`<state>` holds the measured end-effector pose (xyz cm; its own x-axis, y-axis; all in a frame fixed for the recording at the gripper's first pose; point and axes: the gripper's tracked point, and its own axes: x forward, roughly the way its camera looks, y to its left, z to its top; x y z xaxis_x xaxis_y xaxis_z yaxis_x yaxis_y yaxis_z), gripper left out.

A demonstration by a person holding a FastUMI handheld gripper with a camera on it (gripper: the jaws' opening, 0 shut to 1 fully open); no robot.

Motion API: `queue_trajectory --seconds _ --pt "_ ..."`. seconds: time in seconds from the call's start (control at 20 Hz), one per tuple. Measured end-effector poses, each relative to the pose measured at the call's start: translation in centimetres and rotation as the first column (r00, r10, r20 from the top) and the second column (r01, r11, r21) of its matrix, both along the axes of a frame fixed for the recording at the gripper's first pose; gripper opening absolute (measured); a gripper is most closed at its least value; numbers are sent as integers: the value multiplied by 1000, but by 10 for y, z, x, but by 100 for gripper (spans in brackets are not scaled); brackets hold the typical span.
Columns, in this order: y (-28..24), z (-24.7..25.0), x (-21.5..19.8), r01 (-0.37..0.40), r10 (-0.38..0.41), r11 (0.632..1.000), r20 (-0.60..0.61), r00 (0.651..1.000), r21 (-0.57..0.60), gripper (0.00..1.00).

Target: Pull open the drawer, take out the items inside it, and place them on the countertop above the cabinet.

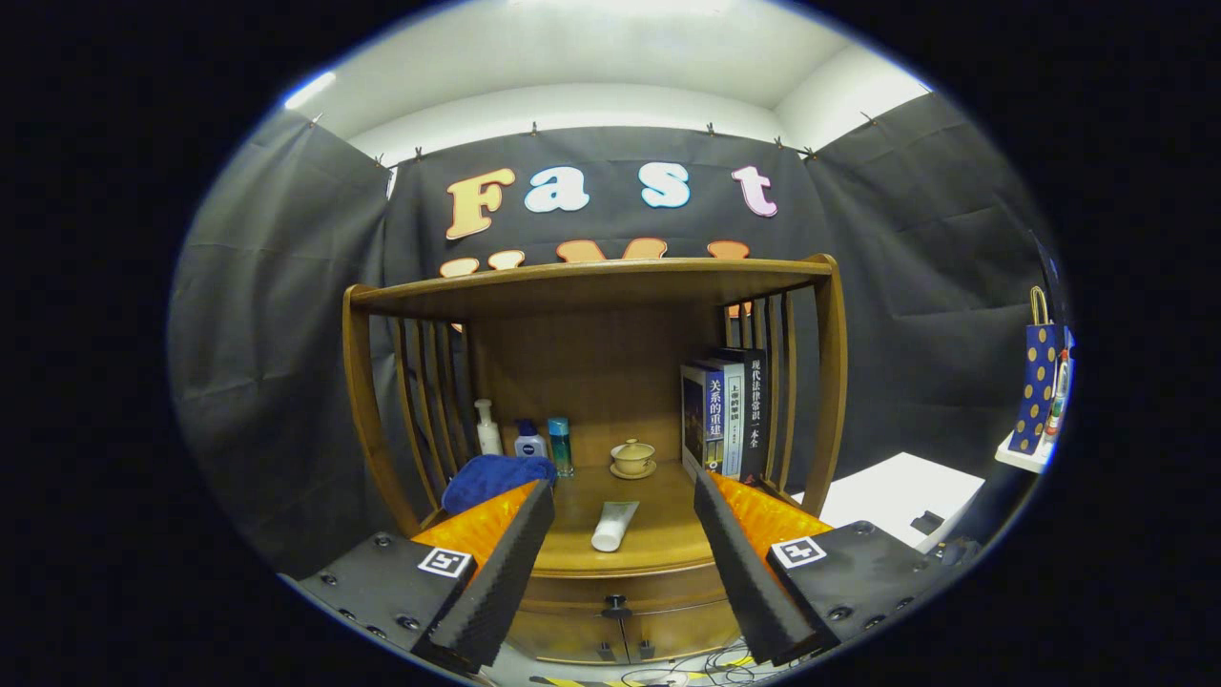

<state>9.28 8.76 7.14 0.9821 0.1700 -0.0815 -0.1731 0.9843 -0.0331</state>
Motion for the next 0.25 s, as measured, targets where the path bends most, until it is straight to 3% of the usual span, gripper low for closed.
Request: queue_trajectory --seconds 0.25 --pt "-1 -8 1 2 -2 1000 -27 1000 7 98"
